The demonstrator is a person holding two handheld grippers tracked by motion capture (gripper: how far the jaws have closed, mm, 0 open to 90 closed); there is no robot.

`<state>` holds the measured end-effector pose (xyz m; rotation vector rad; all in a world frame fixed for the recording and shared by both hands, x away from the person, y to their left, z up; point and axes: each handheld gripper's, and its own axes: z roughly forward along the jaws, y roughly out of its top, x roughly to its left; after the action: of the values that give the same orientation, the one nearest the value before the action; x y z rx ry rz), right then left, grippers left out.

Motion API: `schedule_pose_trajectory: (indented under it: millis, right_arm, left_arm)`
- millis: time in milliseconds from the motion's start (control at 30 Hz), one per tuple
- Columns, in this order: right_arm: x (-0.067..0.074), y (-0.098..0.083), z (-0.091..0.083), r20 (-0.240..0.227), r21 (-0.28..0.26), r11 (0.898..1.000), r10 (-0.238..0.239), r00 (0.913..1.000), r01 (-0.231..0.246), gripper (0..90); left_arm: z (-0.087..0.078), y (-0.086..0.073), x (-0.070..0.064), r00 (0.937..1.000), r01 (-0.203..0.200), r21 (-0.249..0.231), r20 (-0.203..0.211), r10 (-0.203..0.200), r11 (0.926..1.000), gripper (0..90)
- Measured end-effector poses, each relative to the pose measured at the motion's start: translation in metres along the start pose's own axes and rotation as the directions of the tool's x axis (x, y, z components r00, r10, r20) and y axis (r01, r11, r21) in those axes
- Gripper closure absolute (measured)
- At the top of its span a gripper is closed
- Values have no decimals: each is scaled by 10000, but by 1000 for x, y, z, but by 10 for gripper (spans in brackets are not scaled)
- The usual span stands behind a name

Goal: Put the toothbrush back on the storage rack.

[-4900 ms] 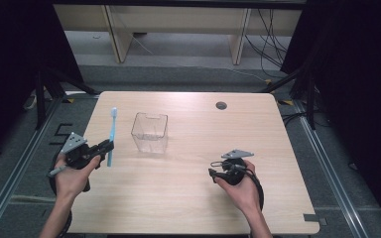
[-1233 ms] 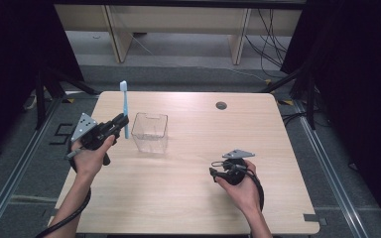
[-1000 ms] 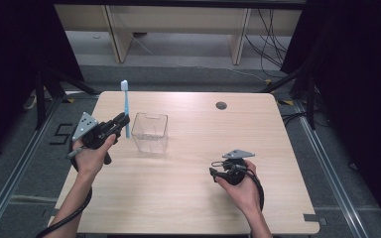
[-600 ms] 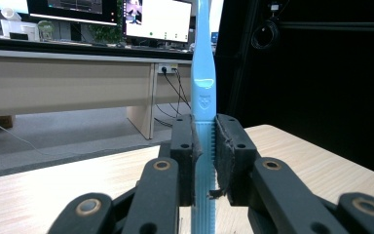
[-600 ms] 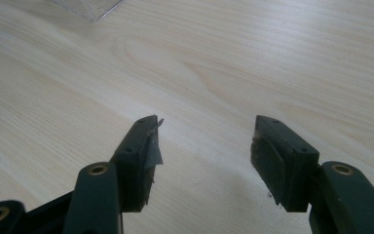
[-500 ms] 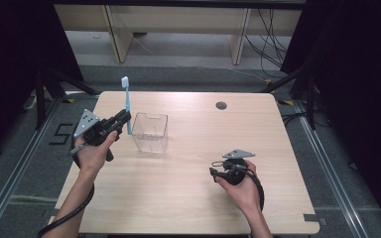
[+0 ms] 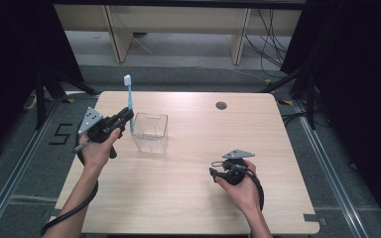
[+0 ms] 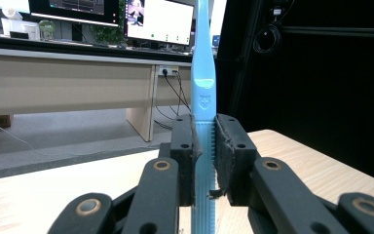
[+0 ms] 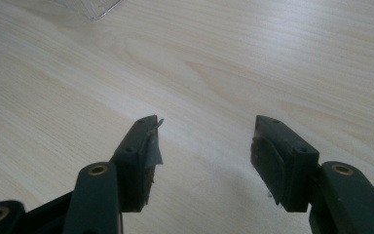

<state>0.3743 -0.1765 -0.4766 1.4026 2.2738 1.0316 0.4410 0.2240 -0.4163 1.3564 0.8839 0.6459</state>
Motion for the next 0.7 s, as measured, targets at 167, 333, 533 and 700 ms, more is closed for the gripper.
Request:
schedule_pose_trajectory:
  millis: [167, 333, 533, 700]
  right_arm:
    - [-1, 0, -2, 208, 56, 9999, -105, 9997, 103, 437]
    - [0, 0, -2, 194, 54, 10000, -41, 9998, 40, 437]
    - [0, 0, 0, -50, 45, 10000, 5, 10000, -5, 437]
    - [0, 0, 0, -46, 25, 10000, 19, 10000, -19, 436]
  left_arm:
    - [5, -4, 2, 10000, 19, 2, -11, -19, 10000, 784]
    - [7, -7, 3, 10000, 8, 72, -54, -8, 10000, 784]
    - [10, -10, 5, 10000, 57, 94, -70, -57, 9999, 784]
    - [11, -12, 6, 10000, 27, 135, -94, -26, 9999, 784]
